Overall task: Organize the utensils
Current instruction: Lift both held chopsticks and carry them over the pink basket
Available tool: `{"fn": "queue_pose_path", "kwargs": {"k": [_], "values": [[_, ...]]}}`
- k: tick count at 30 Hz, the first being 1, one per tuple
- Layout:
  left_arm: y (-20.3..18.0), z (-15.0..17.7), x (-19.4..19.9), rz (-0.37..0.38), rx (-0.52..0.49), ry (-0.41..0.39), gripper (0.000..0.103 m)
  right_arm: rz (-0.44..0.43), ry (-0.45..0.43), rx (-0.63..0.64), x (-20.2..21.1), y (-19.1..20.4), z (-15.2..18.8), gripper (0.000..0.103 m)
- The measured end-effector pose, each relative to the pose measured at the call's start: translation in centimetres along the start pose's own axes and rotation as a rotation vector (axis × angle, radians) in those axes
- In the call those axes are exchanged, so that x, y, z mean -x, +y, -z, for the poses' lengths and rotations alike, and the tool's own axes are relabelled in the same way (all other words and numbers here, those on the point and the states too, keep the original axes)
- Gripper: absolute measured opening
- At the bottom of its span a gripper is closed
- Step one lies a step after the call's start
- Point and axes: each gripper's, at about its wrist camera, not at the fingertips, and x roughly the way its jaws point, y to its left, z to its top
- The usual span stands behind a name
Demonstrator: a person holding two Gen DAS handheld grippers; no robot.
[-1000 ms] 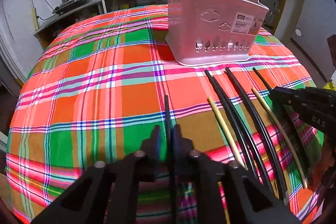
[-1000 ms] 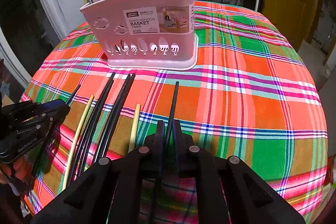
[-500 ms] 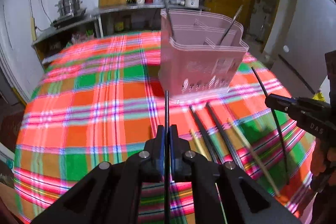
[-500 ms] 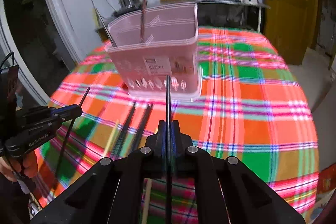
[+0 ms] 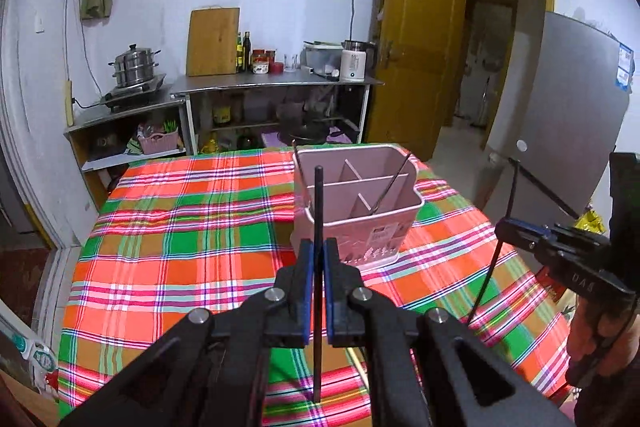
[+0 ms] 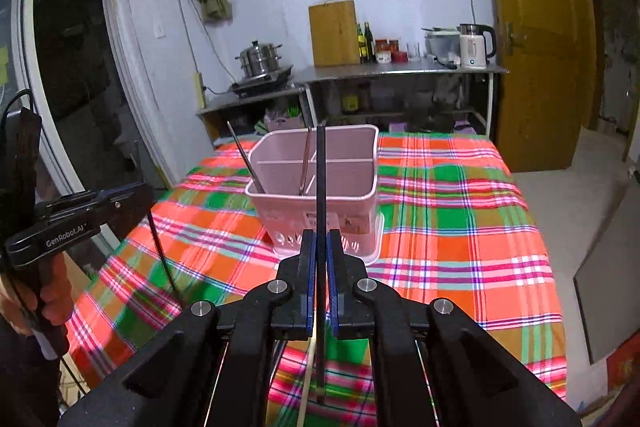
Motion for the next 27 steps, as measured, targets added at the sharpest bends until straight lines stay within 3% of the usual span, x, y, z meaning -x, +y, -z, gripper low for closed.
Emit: {"fn": "queue_pose_path", "kwargs": {"k": [17,27], "values": [[0.1,-1.1,-0.5,0.056,0.057,0.033,0.005,-0.009,-0.043,-0.007,1.0,0.6,-0.7,0.005],[-0.3,-4.7,-0.3,0.068,0.07,-0.004,0.005,-0.032,-0.09,0.009,0.5,1.8,-3.4,0.005]]}}
